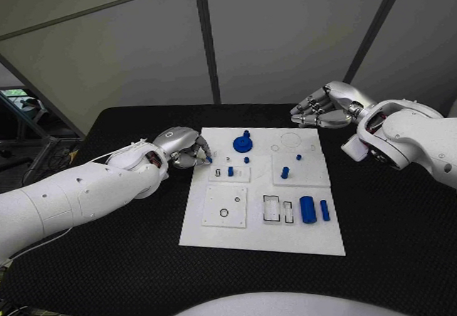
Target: Assemble the parts on the task board
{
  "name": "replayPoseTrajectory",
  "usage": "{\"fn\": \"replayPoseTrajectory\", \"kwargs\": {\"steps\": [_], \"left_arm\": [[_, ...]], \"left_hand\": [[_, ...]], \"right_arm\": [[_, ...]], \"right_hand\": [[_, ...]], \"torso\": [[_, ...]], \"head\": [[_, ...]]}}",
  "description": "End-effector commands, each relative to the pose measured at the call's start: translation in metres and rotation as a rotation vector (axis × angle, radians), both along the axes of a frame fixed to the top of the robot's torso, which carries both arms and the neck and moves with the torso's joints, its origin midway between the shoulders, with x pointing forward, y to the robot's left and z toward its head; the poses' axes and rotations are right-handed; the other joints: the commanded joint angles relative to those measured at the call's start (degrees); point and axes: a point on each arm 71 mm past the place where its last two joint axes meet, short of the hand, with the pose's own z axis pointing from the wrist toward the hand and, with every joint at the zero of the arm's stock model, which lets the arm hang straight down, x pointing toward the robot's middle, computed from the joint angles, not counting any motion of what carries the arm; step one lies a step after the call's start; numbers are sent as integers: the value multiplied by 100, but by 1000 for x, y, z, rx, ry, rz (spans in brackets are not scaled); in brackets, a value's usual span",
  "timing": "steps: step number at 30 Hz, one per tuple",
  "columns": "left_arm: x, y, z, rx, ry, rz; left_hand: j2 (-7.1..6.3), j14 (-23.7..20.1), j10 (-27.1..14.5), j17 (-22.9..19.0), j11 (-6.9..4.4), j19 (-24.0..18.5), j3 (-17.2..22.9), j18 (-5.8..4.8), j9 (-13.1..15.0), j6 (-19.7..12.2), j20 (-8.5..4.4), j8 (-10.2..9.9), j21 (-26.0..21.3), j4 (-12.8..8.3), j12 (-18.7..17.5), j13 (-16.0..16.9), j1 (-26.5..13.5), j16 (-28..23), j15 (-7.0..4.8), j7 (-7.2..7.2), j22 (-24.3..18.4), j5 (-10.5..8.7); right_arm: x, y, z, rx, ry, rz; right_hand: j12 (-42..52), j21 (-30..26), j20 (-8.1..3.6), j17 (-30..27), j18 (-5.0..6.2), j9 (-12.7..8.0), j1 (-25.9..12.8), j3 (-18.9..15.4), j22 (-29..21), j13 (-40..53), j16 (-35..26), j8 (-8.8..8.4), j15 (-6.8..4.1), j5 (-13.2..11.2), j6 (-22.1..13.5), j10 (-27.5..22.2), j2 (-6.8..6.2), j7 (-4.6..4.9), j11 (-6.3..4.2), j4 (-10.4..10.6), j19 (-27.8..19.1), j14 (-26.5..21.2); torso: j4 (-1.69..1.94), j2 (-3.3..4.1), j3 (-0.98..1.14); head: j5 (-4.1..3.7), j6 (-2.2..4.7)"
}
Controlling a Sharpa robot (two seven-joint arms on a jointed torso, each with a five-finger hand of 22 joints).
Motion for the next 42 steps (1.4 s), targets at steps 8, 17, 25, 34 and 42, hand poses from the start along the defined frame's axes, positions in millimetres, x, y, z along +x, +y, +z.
{"fn": "replayPoseTrajectory", "kwargs": {"steps": [8, 17, 25, 34, 42], "left_arm": [[0, 0, -1, 12, 6, -5], [1, 1, -2, 15, 8, 2], [1, 2, -2, 17, 14, 4], [1, 2, -3, 21, 22, 3], [1, 3, -2, 18, 15, 8]], "left_hand": [[-185, 604, -23, 1505, 16, 264, 2, -84, 110, -33, -23, -48, -19, -14, 21, 18, -18, 35, -17, 6, 1159, -1], [-279, 604, -61, 1505, 47, 264, -28, -85, 76, -192, -12, -156, -26, 33, 1, -22, -86, 35, 4, 48, 1158, -2], [-316, 604, -80, 1505, 80, 263, -46, -85, 46, -314, 6, -250, -30, 75, -11, -40, -124, 35, 30, 88, 1157, -1], [-338, 604, -81, 1505, 97, 265, -70, -86, 36, -350, 17, -288, -24, 110, -11, -38, -164, 35, 44, 104, 1159, -4], [-338, 604, -77, 1505, 107, 266, -79, -87, 31, -367, 24, -309, -23, 134, -8, -32, -186, 35, 52, 112, 1159, -3]], "right_arm": [[0, 1, 2, 4, -11, 3], [0, 1, 2, 4, -11, 3], [0, 1, 2, 4, -11, 3], [0, 1, 2, 4, -11, 4], [0, 2, 2, 5, -11, 4]], "right_hand": [[13, -31, 1, -8, 32, 3, 4, 35, -6, -6, -13, 6, -15, 26, -50, -32, 56, 2, -3, -7, 50, -40], [13, -56, 3, -18, 33, 4, -6, 43, -6, -6, -13, 7, -9, 24, -56, -41, 57, 6, 1, -7, 53, -48], [13, -56, 3, -18, 33, 4, -6, 43, -6, -6, -13, 7, -9, 24, -56, -41, 57, 6, 1, -7, 53, -48], [13, -56, 3, -18, 33, 4, -6, 43, -6, -6, -13, 7, -9, 24, -56, -41, 57, 6, 1, -7, 53, -48], [13, -56, 3, -18, 33, 4, -6, 43, -6, -6, -13, 7, -9, 24, -56, -41, 57, 6, 1, -7, 53, -48]], "torso": [[-2, 4, 1], [2, 3, 1], [-1, 3, 0], [0, 4, 2], [0, 3, -1]], "head": [[0, -8], [0, -10], [0, -4], [-1, -7], [-1, -10]]}}
